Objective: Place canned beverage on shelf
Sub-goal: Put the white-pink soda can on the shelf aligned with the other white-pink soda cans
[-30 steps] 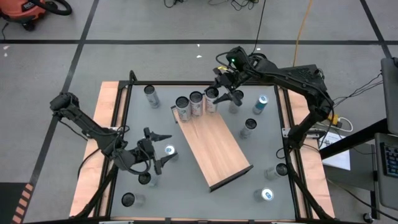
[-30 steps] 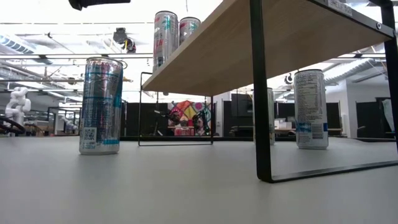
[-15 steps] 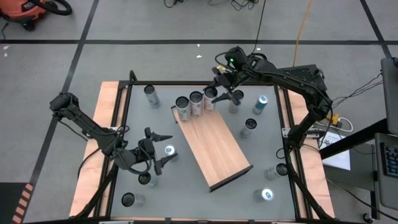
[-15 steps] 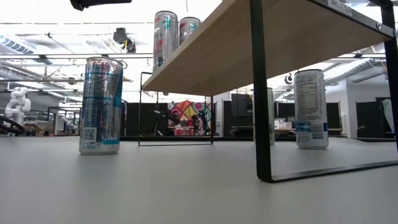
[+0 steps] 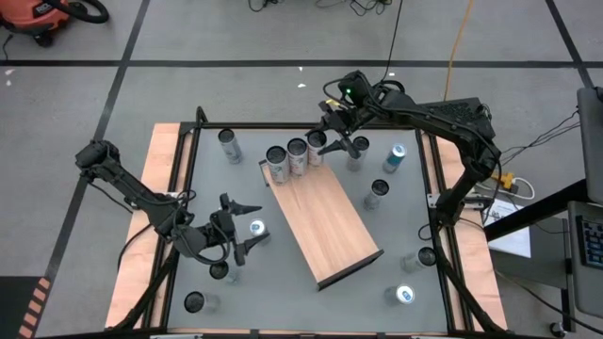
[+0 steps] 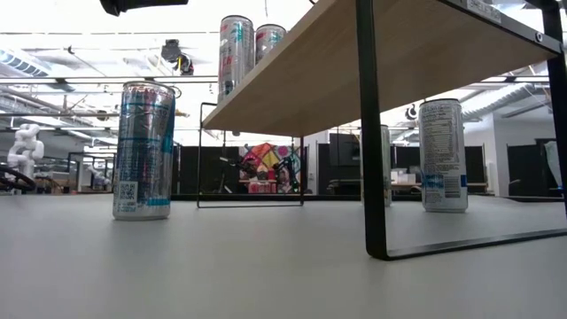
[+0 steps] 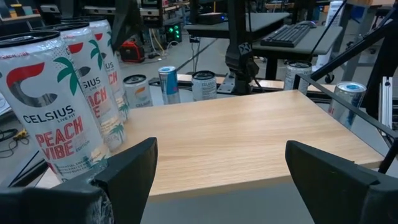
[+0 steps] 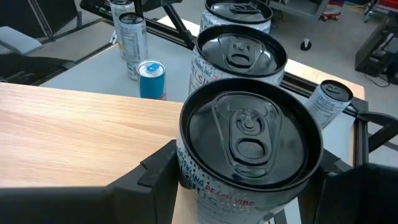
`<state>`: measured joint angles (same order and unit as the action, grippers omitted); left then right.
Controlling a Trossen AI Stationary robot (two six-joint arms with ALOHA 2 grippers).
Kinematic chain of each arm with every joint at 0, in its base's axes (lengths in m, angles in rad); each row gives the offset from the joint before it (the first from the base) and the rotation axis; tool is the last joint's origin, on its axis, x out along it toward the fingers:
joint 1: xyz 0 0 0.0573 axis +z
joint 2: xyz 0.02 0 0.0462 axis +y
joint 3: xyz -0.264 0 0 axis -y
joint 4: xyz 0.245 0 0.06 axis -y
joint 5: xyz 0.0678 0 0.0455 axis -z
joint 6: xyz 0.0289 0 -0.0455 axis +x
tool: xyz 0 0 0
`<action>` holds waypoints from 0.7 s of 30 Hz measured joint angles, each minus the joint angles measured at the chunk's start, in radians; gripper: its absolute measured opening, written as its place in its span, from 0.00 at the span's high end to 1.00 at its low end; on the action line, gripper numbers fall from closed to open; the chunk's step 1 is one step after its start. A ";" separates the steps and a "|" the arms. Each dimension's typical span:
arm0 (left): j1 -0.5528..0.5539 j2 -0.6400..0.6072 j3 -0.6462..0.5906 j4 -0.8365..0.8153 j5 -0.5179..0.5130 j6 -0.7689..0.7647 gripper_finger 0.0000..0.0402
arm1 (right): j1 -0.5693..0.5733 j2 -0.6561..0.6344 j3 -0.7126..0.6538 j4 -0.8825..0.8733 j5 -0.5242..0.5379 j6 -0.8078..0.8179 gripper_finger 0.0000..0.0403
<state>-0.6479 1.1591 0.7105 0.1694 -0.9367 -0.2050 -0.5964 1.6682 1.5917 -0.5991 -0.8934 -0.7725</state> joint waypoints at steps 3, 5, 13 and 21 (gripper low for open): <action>0.000 0.000 0.000 -0.003 0.000 0.000 0.13 | 0.000 0.003 0.000 0.000 -0.001 0.001 0.54; 0.000 0.000 0.000 -0.004 0.000 0.000 0.13 | 0.000 0.003 0.000 -0.001 -0.001 0.001 0.54; 0.000 0.000 0.000 -0.007 0.000 0.000 0.13 | 0.000 0.003 0.000 -0.002 -0.001 0.008 0.49; 0.000 0.000 0.000 -0.007 0.000 0.000 0.13 | 0.000 0.004 0.000 0.004 0.002 0.028 0.43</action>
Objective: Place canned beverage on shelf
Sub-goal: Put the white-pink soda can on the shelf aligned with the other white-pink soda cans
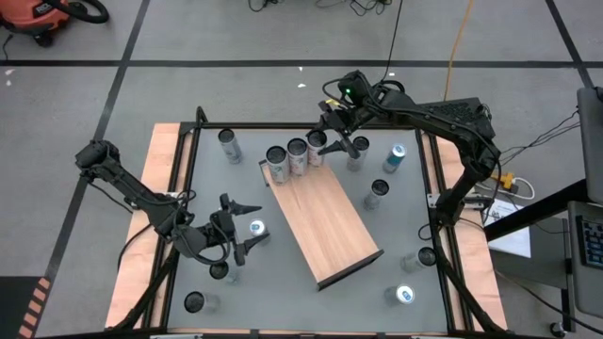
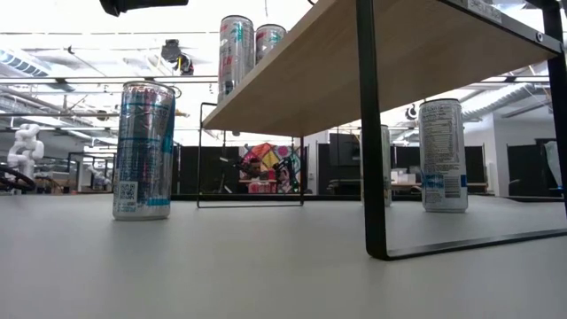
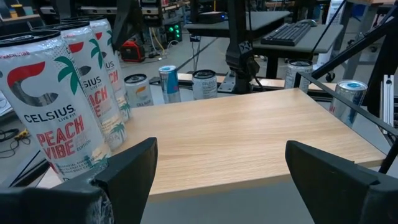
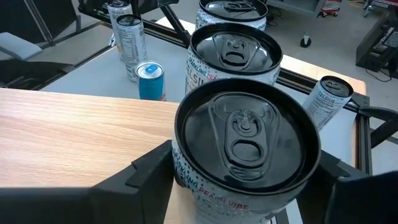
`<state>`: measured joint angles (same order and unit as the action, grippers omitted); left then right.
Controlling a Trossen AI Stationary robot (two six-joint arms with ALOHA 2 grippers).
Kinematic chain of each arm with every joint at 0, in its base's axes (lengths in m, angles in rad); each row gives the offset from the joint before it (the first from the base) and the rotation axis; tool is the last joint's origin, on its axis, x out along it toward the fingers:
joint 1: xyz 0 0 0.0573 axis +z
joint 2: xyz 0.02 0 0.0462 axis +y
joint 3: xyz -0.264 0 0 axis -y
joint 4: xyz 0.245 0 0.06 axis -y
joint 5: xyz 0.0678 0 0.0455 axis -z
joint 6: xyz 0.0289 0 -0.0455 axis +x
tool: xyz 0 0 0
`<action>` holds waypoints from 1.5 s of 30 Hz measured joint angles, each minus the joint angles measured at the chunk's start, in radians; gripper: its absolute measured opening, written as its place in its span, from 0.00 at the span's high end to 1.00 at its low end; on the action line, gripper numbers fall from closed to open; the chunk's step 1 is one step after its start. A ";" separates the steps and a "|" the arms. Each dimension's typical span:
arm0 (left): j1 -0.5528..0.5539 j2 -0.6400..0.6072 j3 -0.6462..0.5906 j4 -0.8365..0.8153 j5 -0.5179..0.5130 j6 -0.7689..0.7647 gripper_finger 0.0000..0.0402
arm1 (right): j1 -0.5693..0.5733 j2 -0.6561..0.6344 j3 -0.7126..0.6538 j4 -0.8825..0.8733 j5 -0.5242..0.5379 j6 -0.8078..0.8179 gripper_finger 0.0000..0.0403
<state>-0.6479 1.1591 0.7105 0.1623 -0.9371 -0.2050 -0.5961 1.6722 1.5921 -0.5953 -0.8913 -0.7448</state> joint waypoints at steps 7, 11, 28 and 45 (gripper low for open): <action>0.000 0.000 0.000 0.000 0.000 0.000 0.13 | 0.000 0.001 0.000 0.026 0.006 0.033 0.42; 0.000 0.000 0.000 0.000 0.000 0.000 0.13 | 0.000 0.002 -0.001 0.046 0.008 0.050 0.42; 0.000 0.000 0.000 0.000 0.000 -0.001 0.13 | 0.002 0.002 -0.001 0.037 0.006 0.077 0.42; 0.000 -0.001 0.000 0.000 0.000 -0.003 0.13 | 0.005 0.011 -0.001 0.038 0.000 0.080 0.42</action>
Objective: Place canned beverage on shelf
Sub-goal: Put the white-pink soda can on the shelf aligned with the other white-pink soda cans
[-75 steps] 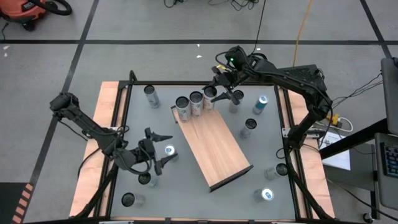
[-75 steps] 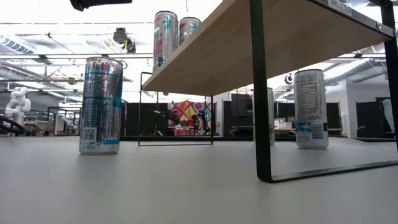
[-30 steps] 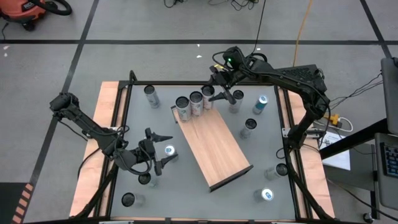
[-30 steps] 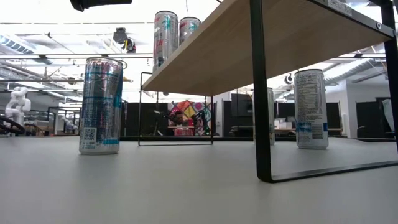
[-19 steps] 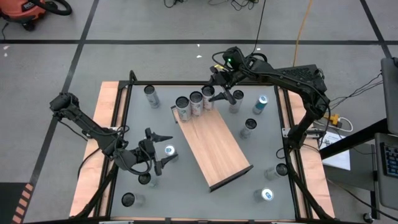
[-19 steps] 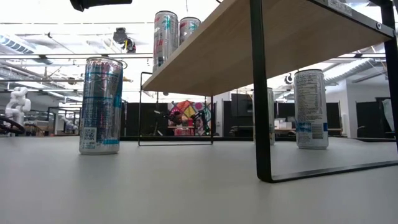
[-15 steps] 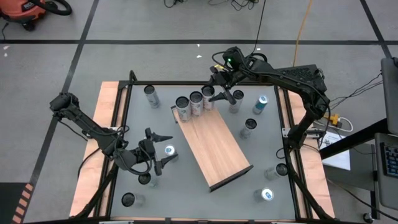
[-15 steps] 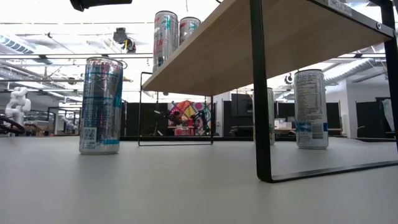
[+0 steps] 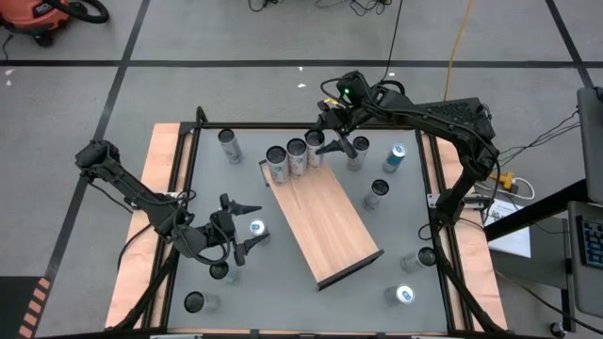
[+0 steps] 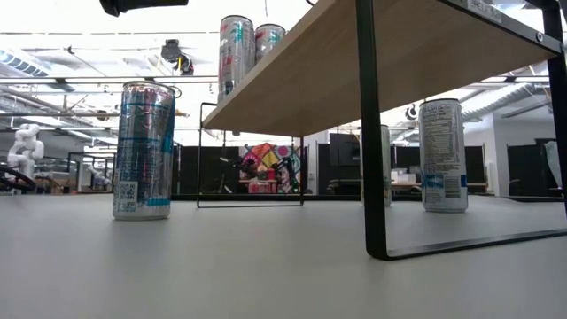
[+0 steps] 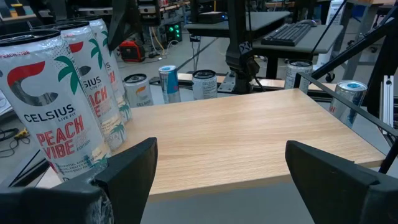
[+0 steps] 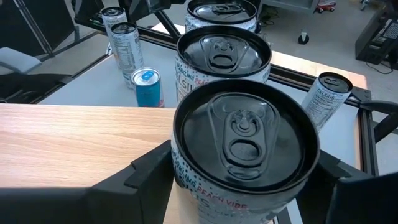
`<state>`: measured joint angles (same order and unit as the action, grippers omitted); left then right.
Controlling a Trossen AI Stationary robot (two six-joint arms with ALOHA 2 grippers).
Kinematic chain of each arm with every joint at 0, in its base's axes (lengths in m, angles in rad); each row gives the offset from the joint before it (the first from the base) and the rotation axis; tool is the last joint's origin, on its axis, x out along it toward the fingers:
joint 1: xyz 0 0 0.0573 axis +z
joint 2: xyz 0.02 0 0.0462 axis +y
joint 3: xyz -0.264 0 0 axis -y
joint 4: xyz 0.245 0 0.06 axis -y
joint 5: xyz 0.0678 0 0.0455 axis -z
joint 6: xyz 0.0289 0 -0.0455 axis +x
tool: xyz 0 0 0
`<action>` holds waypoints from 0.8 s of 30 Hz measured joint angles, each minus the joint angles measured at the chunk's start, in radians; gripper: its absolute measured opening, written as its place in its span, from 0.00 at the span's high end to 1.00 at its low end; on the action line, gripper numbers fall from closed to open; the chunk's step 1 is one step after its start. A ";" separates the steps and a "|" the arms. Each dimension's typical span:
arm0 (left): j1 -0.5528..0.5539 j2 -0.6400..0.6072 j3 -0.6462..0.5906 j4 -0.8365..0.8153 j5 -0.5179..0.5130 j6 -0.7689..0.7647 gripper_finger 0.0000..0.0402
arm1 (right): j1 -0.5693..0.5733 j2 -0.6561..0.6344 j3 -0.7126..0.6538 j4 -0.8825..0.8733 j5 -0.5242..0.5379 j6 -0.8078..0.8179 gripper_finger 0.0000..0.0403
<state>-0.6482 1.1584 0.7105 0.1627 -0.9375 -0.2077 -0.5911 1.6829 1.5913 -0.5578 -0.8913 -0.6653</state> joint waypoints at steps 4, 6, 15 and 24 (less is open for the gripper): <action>0.000 0.000 0.000 0.000 0.000 0.000 0.13 | 0.000 0.000 0.000 -0.003 0.000 0.000 0.41; 0.000 0.000 0.000 0.000 0.000 0.002 0.13 | 0.000 0.000 0.000 -0.006 0.000 -0.003 0.39; 0.000 0.000 0.000 0.000 0.000 0.002 0.13 | 0.000 0.001 0.000 0.008 0.000 0.000 0.28; 0.000 0.000 0.000 0.000 0.000 0.002 0.13 | 0.001 -0.053 0.000 0.016 0.000 0.095 0.26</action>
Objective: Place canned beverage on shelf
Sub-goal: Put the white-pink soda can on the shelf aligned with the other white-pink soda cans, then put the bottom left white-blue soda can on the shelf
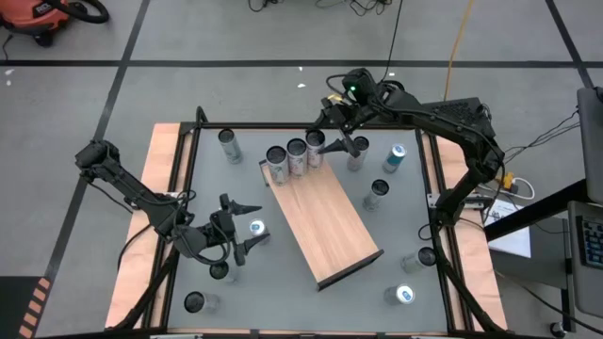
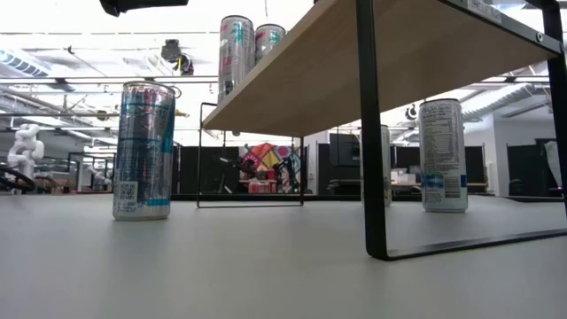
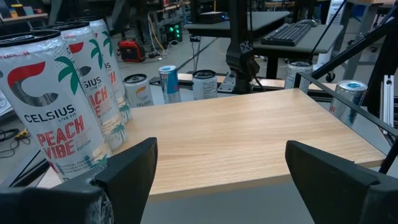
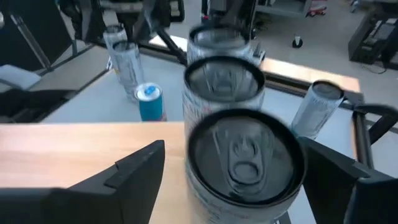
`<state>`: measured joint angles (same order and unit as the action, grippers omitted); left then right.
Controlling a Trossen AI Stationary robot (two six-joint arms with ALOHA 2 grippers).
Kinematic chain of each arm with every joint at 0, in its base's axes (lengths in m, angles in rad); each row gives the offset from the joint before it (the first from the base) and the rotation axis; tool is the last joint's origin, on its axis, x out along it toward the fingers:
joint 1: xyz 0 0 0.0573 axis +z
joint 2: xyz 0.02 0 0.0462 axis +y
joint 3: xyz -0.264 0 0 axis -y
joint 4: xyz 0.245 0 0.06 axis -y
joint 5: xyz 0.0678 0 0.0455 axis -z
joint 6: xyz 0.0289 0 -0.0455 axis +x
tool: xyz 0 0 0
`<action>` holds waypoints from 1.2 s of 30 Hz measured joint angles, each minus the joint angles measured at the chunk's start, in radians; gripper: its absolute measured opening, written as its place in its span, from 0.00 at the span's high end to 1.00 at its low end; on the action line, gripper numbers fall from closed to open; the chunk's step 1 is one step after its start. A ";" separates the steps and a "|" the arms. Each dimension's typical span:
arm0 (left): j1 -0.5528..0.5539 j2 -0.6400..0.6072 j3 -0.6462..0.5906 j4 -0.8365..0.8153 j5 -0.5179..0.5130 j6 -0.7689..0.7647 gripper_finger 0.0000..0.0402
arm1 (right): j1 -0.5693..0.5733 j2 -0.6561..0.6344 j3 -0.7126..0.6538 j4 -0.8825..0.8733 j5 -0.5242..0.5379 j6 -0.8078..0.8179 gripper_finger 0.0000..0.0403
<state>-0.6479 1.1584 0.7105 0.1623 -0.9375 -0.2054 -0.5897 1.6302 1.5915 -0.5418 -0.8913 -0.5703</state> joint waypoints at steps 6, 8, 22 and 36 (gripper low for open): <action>0.000 0.000 0.000 0.000 0.000 0.001 0.13 | 0.028 -0.078 0.000 0.008 0.096 0.074 0.26; 0.000 0.002 0.000 0.002 0.000 0.000 0.13 | 0.049 -0.109 0.000 0.007 0.181 0.127 0.26; 0.000 0.013 0.000 0.003 0.017 -0.031 0.13 | 0.363 -0.342 0.001 -0.115 0.528 0.308 0.26; -0.003 0.014 0.000 -0.007 0.066 -0.052 0.13 | 0.774 -0.480 -0.260 -0.140 0.885 0.498 0.26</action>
<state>-0.6510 1.1721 0.7101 0.1555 -0.8715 -0.2577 0.1838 1.1498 1.3318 -0.6820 -0.0063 -0.0725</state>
